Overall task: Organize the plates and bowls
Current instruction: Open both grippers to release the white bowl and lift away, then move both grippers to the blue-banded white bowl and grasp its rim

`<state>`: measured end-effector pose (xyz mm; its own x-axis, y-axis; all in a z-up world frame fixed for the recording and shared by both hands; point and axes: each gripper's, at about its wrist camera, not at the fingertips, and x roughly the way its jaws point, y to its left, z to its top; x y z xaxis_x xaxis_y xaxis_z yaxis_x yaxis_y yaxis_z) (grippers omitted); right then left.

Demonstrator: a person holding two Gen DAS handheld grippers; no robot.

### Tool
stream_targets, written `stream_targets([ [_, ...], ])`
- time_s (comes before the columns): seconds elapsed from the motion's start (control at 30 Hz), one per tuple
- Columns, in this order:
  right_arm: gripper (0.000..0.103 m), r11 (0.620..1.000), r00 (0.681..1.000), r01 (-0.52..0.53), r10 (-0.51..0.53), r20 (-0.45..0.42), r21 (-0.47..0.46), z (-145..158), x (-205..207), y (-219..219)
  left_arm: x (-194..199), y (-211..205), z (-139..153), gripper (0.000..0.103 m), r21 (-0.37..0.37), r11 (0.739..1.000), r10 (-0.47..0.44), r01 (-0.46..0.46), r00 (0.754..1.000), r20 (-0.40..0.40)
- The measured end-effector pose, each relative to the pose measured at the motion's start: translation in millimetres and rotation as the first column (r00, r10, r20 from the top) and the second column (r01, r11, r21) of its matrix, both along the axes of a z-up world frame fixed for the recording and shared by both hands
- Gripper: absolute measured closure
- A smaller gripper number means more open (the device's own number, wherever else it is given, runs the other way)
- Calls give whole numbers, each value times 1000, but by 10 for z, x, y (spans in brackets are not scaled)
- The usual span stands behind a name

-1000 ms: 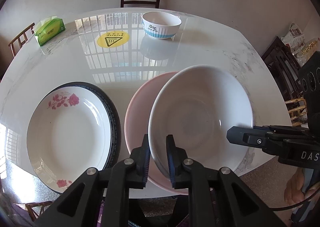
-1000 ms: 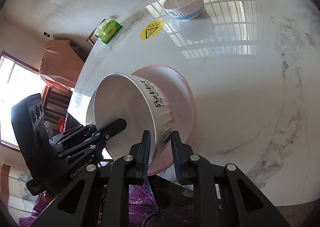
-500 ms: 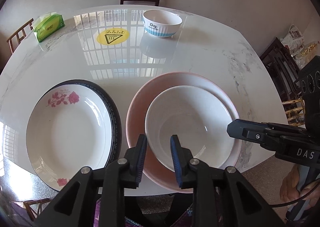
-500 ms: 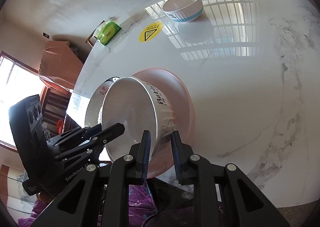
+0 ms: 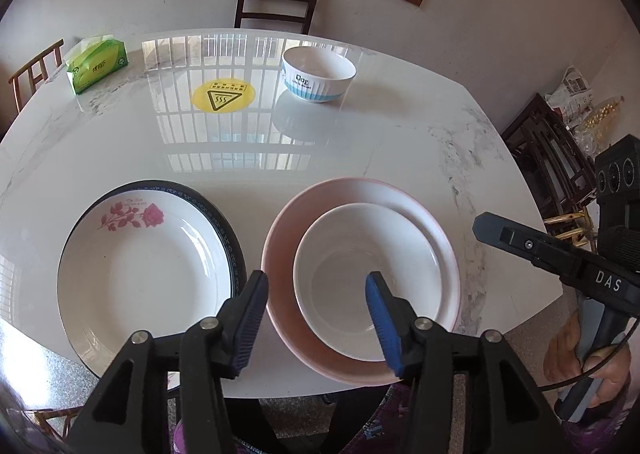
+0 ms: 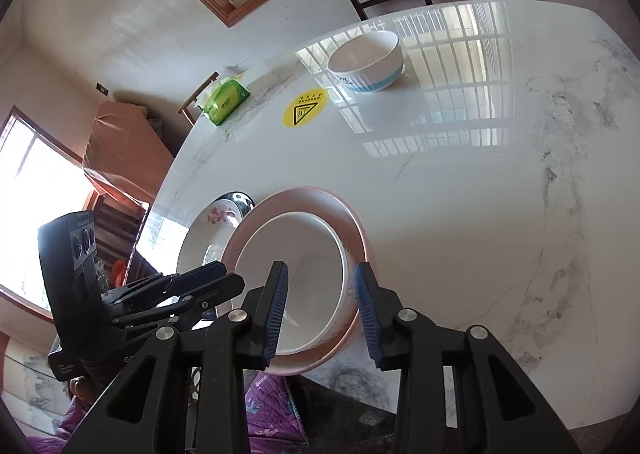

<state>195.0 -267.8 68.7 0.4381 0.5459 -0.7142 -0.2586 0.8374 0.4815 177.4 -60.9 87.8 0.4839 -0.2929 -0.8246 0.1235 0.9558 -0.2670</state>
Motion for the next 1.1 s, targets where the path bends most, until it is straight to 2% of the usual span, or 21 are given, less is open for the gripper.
stream_targets([
  [0.1, 52, 999, 997, 30, -29, 71, -15, 49, 19, -66, -58, 145, 152, 42, -124, 992, 9, 0, 997, 76],
  [0.17, 49, 996, 992, 61, -53, 118, -62, 57, 61, -100, -117, 250, 269, 42, -210, 977, 21, 18, 983, 181],
  [0.23, 48, 988, 979, 123, -104, 176, -98, 70, 119, -157, -130, 299, 390, 41, -209, 978, 35, 25, 960, 278],
  [0.3, 47, 982, 961, 151, -120, 249, -110, 111, 191, -219, -66, 328, 483, 41, -201, 979, 41, 28, 943, 331],
  [0.37, 46, 981, 949, 169, -136, 285, -94, 135, 295, -280, 26, 414, 535, 41, -249, 968, 77, 23, 920, 385],
  [0.43, 43, 984, 948, 170, -150, 281, -49, 129, 439, -333, 219, 498, 541, 41, -273, 962, 102, 4, 923, 370],
  [0.5, 34, 984, 952, 178, -166, 256, -23, 93, 594, -382, 444, 601, 509, 41, -301, 954, 116, -7, 931, 347],
  [0.57, 33, 984, 959, 179, -169, 229, -22, 33, 746, -395, 696, 673, 445, 41, -290, 956, 136, -41, 940, 314],
  [0.67, 34, 985, 962, 172, -163, 221, -25, -39, 934, -422, 1124, 658, 326, 41, -220, 975, 45, 8, 971, 236],
  [0.73, 33, 988, 970, 158, -155, 188, 2, -101, 1099, -445, 1375, 603, 232, 41, -181, 982, -19, 53, 982, 187],
  [0.87, 33, 983, 980, 154, -164, 112, 98, -218, 1453, -534, 1773, 481, 62, 41, -69, 997, -21, 30, 992, 126],
  [1.03, 33, 979, 986, 154, -162, 49, 135, -291, 1906, -500, 2212, 372, -93, 41, -45, 998, -44, 50, 992, 116],
  [1.1, 33, 980, 986, 153, -159, 43, 126, -288, 2050, -442, 2368, 368, -117, 41, -109, 991, -65, 78, 991, 119],
])
